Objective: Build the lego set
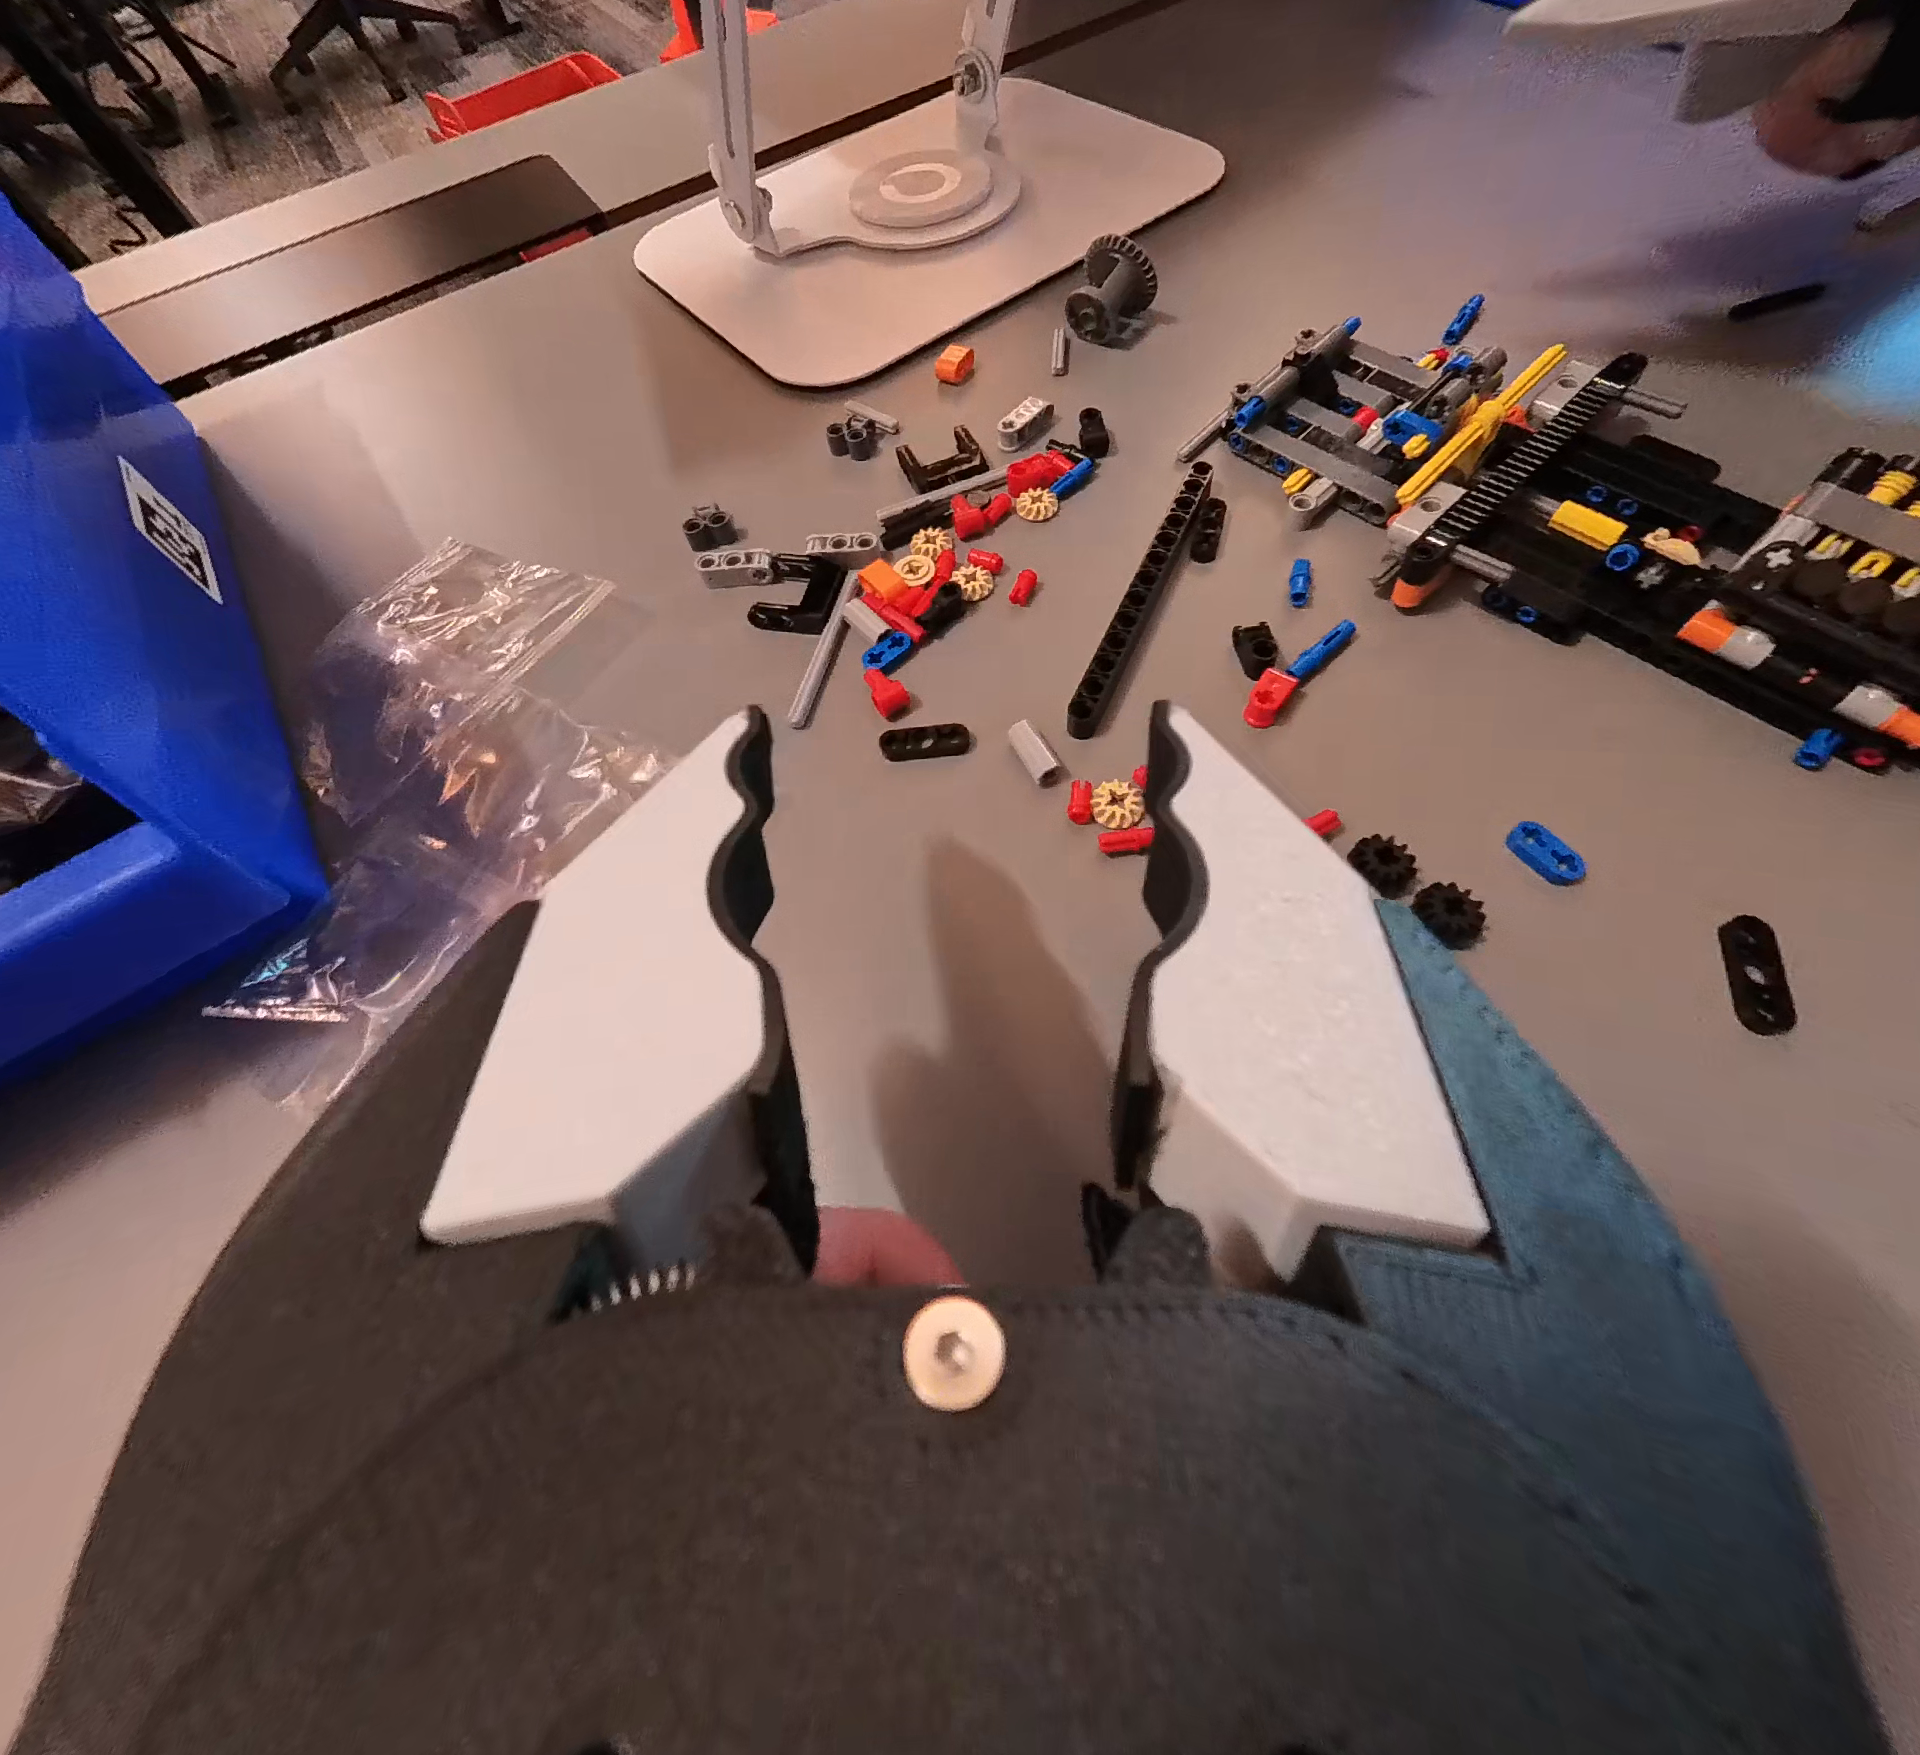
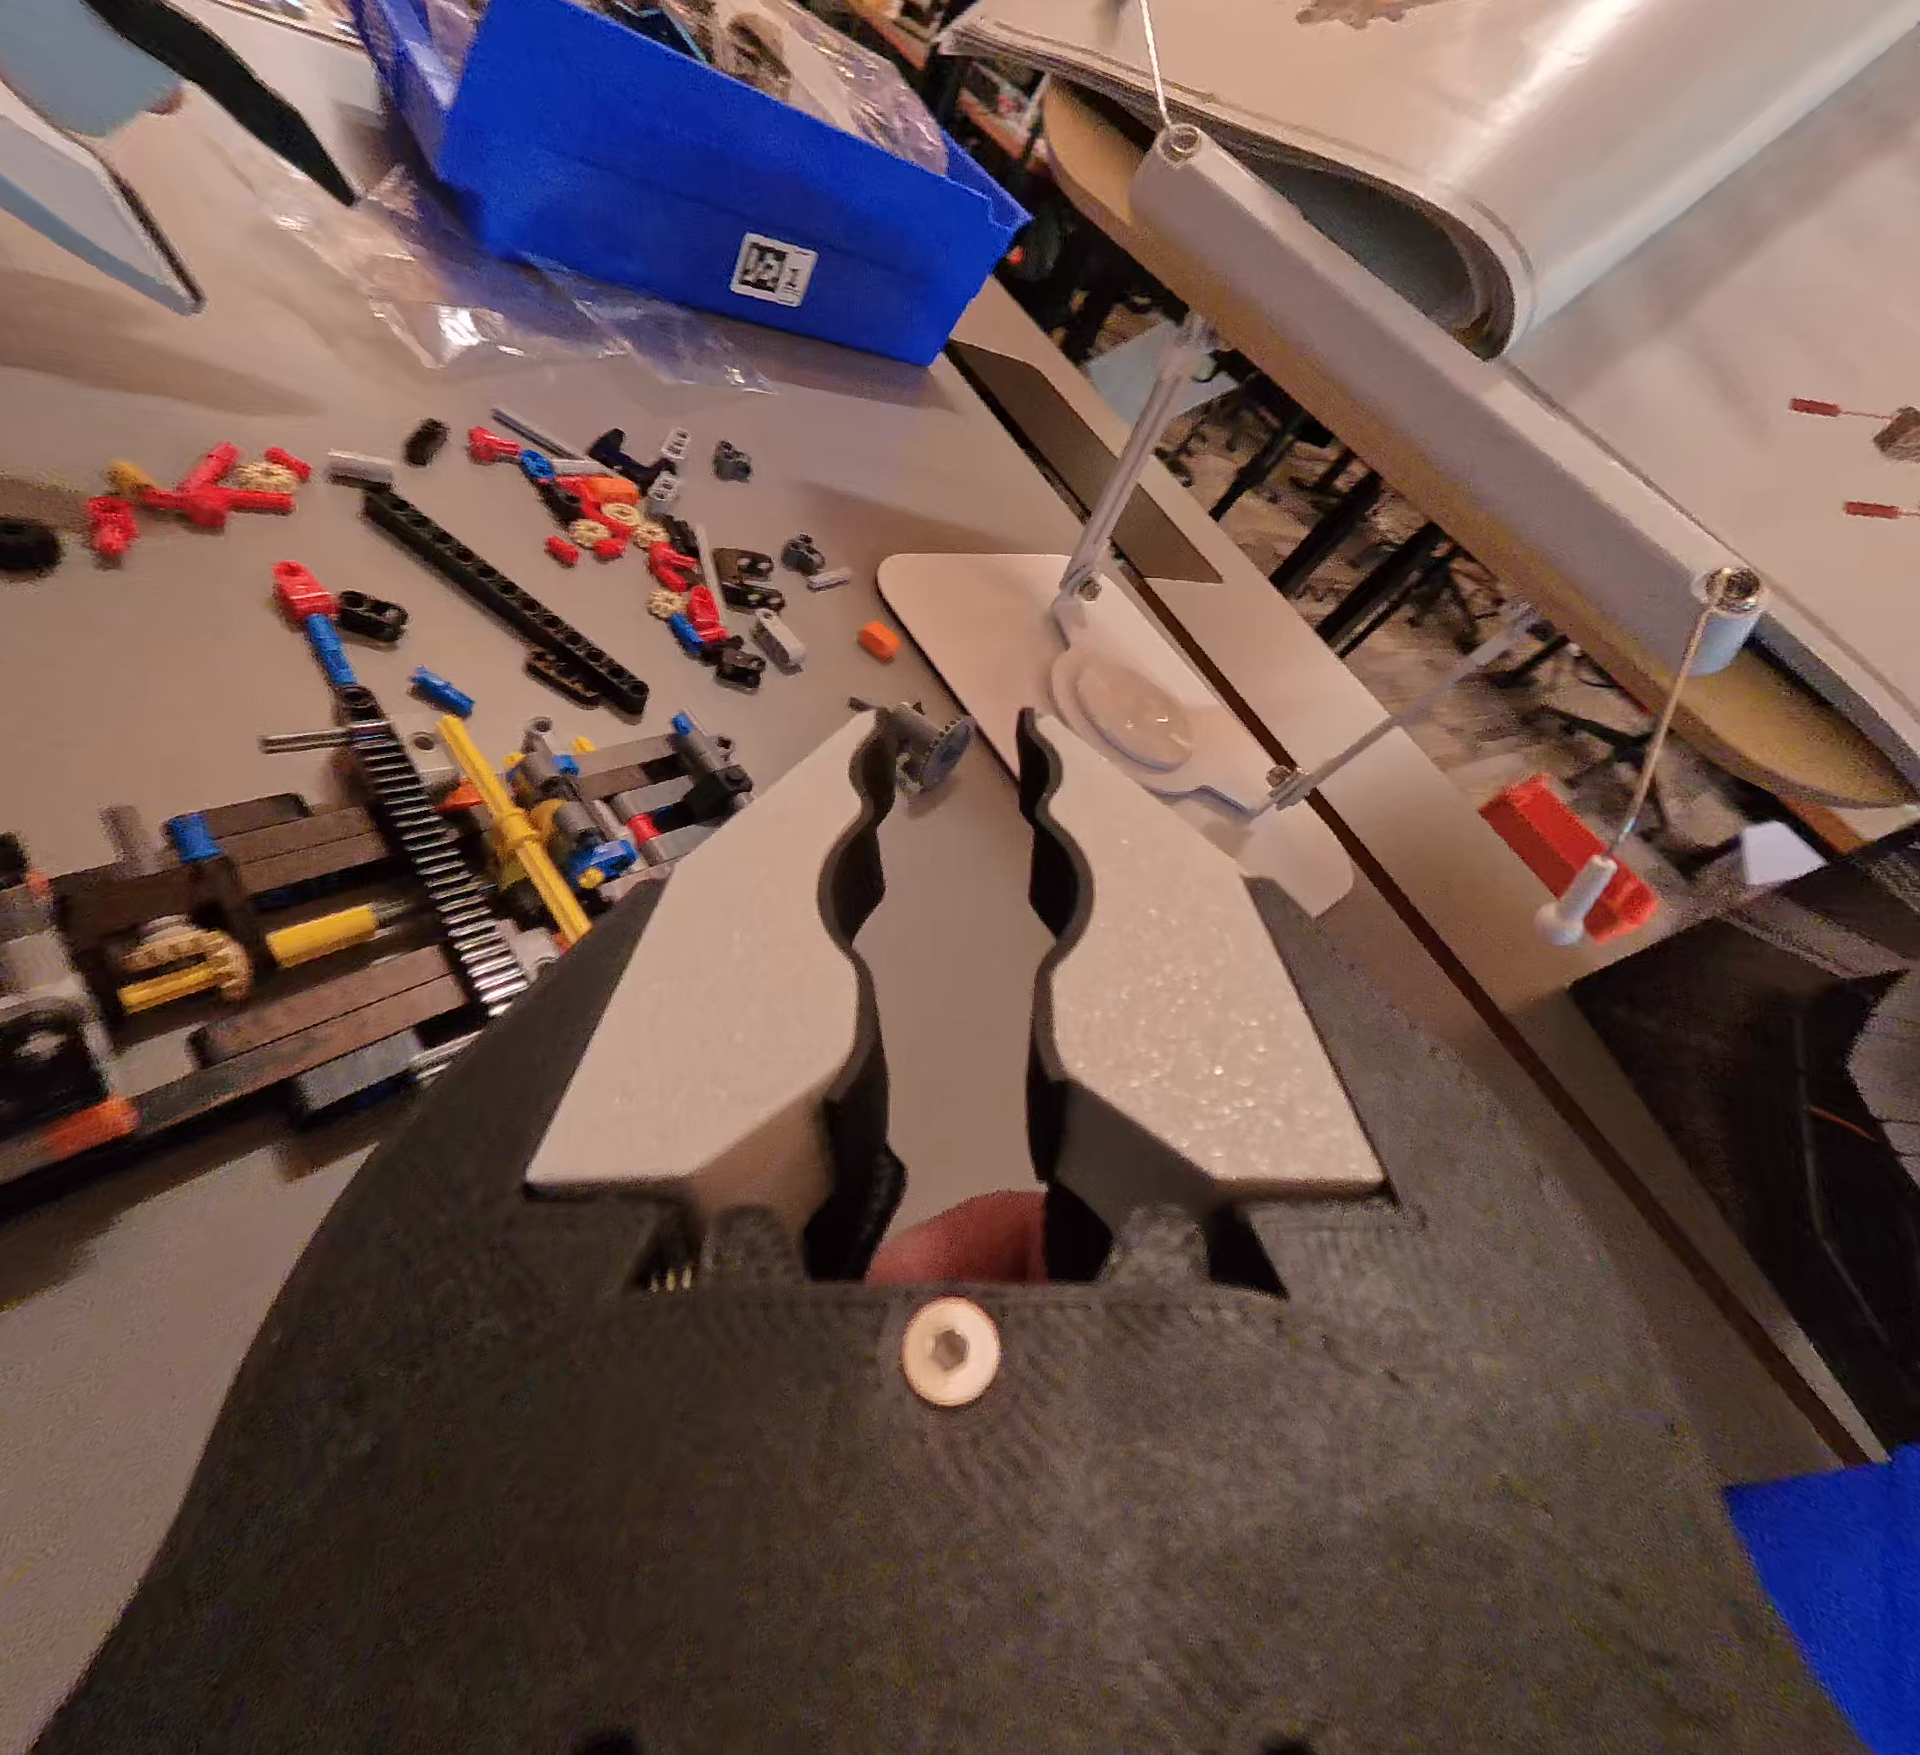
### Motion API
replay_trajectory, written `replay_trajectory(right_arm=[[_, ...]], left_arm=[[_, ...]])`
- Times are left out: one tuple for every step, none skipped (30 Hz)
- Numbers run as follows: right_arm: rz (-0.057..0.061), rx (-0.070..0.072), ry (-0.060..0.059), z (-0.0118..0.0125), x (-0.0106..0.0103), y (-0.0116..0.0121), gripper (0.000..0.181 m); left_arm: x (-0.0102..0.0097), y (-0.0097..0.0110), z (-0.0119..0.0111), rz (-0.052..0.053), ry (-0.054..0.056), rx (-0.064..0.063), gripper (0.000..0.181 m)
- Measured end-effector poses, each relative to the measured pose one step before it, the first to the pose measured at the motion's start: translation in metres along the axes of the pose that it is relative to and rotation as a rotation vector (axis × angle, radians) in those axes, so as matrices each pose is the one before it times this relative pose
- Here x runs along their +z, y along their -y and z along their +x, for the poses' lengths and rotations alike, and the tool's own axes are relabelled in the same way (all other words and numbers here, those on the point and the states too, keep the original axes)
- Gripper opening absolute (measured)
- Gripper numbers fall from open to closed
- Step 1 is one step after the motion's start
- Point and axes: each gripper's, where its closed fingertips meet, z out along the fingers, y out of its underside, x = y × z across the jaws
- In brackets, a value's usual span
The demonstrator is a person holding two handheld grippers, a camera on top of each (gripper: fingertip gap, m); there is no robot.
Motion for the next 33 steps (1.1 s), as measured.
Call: replay_trajectory(right_arm=[[-0.0089, 0.0052, 0.0281, -0.00209, -0.00339, 0.00157, 0.021], [-0.0111, 0.002, 0.025, -0.00215, -0.00463, 0.00154, 0.022], [-0.0006, -0.0087, 0.0164, -0.00197, -0.00647, 0.00308, 0.021], [0.0035, -0.0131, 0.0201, -0.00336, -0.00792, 0.0037, 0.019], [0.0004, -0.0077, 0.0214, -0.00393, -0.00843, 0.0028, 0.017], [-0.002, -0.0005, 0.0298, -0.00584, -0.00849, 0.00162, 0.015], [-0.0068, 0.006, 0.0516, -0.00983, -0.00809, -0.0004, 0.013], [-0.0101, 0.0103, 0.0576, -0.01201, -0.00704, -0.00189, 0.013], [-0.0148, 0.0065, 0.0594, -0.01376, -0.00565, -0.00346, 0.013], [-0.0171, -0.0059, 0.0498, -0.01398, -0.00431, -0.00461, 0.011], [-0.0189, -0.0082, 0.0424, -0.01363, -0.00331, -0.00519, 0.011], [-0.0188, -0.0003, 0.0516, -0.01491, -0.00233, -0.00504, 0.012], [-0.0137, 0.0019, 0.0486, -0.01418, -0.00147, -0.00415, 0.012], [-0.0074, -0.0008, 0.039, -0.01257, -0.00072, -0.00306, 0.012], [-0.0027, -0.0002, 0.0366, -0.01197, -0.00009, -0.00213, 0.013], [0.0011, -0.0035, 0.0361, -0.01179, 0.00049, -0.00141, 0.013], [-0.0031, -0.0106, 0.036, -0.0114, 0.00117, -0.00184, 0.013], [-0.0075, -0.0139, 0.0191, -0.00815, 0.00141, -0.00237, 0.014], [-0.0086, -0.0088, 0.0141, -0.00598, 0.00162, -0.0027, 0.015], [-0.0048, -0.006, 0.024, -0.00676, 0.00242, -0.00212, 0.015], [-0.0035, -0.0074, 0.0148, -0.0048, 0.00339, -0.00148, 0.016], [-0.0123, -0.0114, 0.001, -0.00216, 0.00395, -0.0023, 0.018], [-0.0238, -0.0166, 0.0004, -0.00164, 0.00393, -0.00345, 0.02], [-0.0271, -0.02, -0.0042, -0.00035, 0.00361, -0.00336, 0.021], [-0.0162, -0.0158, -0.0104, 0.0014, 0.00325, -0.00128, 0.024], [-0.0081, -0.0063, 0.0048, -0.00027, 0.00287, 0.00003, 0.027], [-0.0048, -0.0018, 0.0053, 0.00025, 0.00262, 0.00059, 0.029], [-0.0044, -0.0007, -0.0038, 0.00209, 0.00241, 0.00021, 0.03], [-0.0096, 0.0038, 0.0061, 0.00083, 0.0022, -0.00139, 0.029], [-0.0006, 0.0122, 0.0085, 0.00082, 0.00117, -0.00014, 0.025], [-0.0029, 0.0123, 0.0043, 0.00139, 0.00085, -0.00042, 0.023], [-0.0036, 0.0087, 0.0033, 0.00114, 0.00072, -0.00075, 0.018], [-0.0039, 0.0086, 0.0062, 0.00042, 0.00074, -0.00075, 0.013]], left_arm=[[-0.00103, 0.00121, 0.00012, 0.0092, -0.0028, -0.0015, 0.072], [-0.00134, 0.00124, -0.00053, 0.0109, 0.0002, -0.0023, 0.073], [-0.00176, 0.00116, -0.00164, 0.0105, 0.0084, -0.0001, 0.073], [-0.00236, 0.00141, -0.00098, 0.0102, 0.0096, 0.0095, 0.074], [-0.00288, 0.00181, -0.00017, 0.0055, 0.0109, 0.0175, 0.074], [-0.00335, 0.00377, 0.0013, 0.0078, 0.0076, 0.0197, 0.075], [-0.0034, 0.00583, 0.00324, 0.0124, 0.0, 0.0187, 0.075], [-0.00279, 0.0069, 0.00507, 0.0114, -0.0071, 0.0177, 0.075], [-0.00178, 0.00723, 0.00594, 0.0088, -0.0091, 0.0182, 0.075], [-0.00061, 0.00733, 0.00772, 0.0078, -0.0149, 0.0176, 0.075], [0.00046, 0.00699, 0.00991, 0.0053, -0.0236, 0.0161, 0.075], [0.00169, 0.00661, 0.01164, 0.0029, -0.0289, 0.0156, 0.075], [0.0026, 0.00587, 0.01333, 0.0007, -0.0337, 0.0186, 0.075], [0.0034, 0.00471, 0.0145, -0.0045, -0.0368, 0.0269, 0.076], [0.00387, 0.00374, 0.01426, -0.0092, -0.0329, 0.0345, 0.076], [0.00408, 0.00284, 0.0139, -0.0119, -0.0311, 0.0375, 0.076], [0.0042, 0.00212, 0.01414, -0.0147, -0.0349, 0.0342, 0.076], [0.00405, 0.00217, 0.01349, -0.0121, -0.0335, 0.0276, 0.076], [0.00388, 0.00225, 0.01291, -0.0091, -0.0344, 0.0213, 0.076], [0.00361, 0.00166, 0.01194, -0.0096, -0.0321, 0.0179, 0.076], [0.00318, 0.00173, 0.00922, -0.0067, -0.0192, 0.0146, 0.076], [0.00255, 0.00162, 0.00763, -0.005, -0.0138, 0.008, 0.075], [0.002, 0.00204, 0.00715, -0.0013, -0.0138, 0.006, 0.075], [0.00141, 0.00204, 0.00612, -0.0004, -0.0115, 0.0078, 0.074], [0.00105, 0.00217, 0.0053, 0.0015, -0.0093, 0.0076, 0.074], [0.00086, 0.00245, 0.00436, 0.0038, -0.0086, 0.0026, 0.073], [0.00111, 0.00229, 0.00396, 0.0052, -0.0099, -0.0012, 0.073], [0.00119, 0.00178, 0.00344, 0.004, -0.0086, 0.0021, 0.073], [0.0011, 0.0009, 0.00218, 0.0008, -0.0023, 0.0071, 0.073], [0.00105, 0.00018, 0.00135, -0.0007, -0.0001, 0.0071, 0.072], [0.00076, -0.00003, 0.00115, 0.0006, -0.0016, 0.0023, 0.072], [0.00055, 0.00031, 0.00122, 0.0034, -0.0026, -0.0025, 0.072], [0.00042, 0.00063, 0.0015, 0.0066, -0.0039, -0.005, 0.072]])
